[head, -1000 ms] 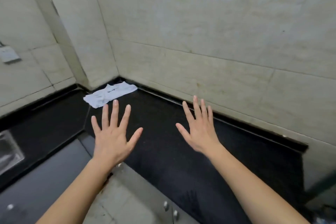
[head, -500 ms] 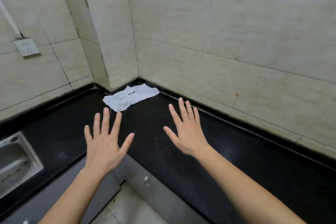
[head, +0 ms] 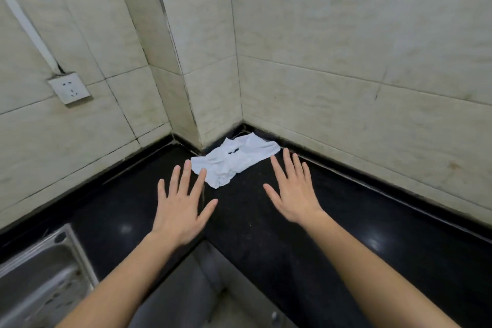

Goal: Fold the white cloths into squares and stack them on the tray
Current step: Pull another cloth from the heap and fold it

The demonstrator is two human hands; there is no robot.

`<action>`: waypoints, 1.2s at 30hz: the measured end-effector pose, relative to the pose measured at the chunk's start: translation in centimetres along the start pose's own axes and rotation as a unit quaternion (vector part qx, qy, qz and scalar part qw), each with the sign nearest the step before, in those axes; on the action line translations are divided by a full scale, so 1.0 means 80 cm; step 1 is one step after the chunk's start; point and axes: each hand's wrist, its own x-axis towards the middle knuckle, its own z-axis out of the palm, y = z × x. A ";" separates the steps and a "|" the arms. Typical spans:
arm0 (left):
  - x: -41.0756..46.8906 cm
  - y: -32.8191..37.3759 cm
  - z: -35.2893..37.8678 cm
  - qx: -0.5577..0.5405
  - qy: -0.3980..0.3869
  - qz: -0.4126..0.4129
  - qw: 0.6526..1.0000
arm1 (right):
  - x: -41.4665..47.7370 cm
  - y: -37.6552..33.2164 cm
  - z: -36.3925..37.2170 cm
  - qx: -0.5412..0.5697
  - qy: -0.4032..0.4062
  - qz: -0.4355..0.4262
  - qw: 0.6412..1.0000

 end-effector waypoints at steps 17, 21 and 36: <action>0.249 -0.138 0.153 -0.041 -0.153 0.069 0.985 | 0.163 -0.054 0.128 0.047 -0.184 0.095 0.977; 0.331 -0.158 0.198 -0.049 -0.180 0.124 0.975 | 0.218 -0.066 0.157 0.055 -0.222 0.129 0.965; 0.455 -0.194 0.367 -0.089 -0.290 0.211 0.929 | 0.381 -0.125 0.319 0.077 -0.252 0.056 0.963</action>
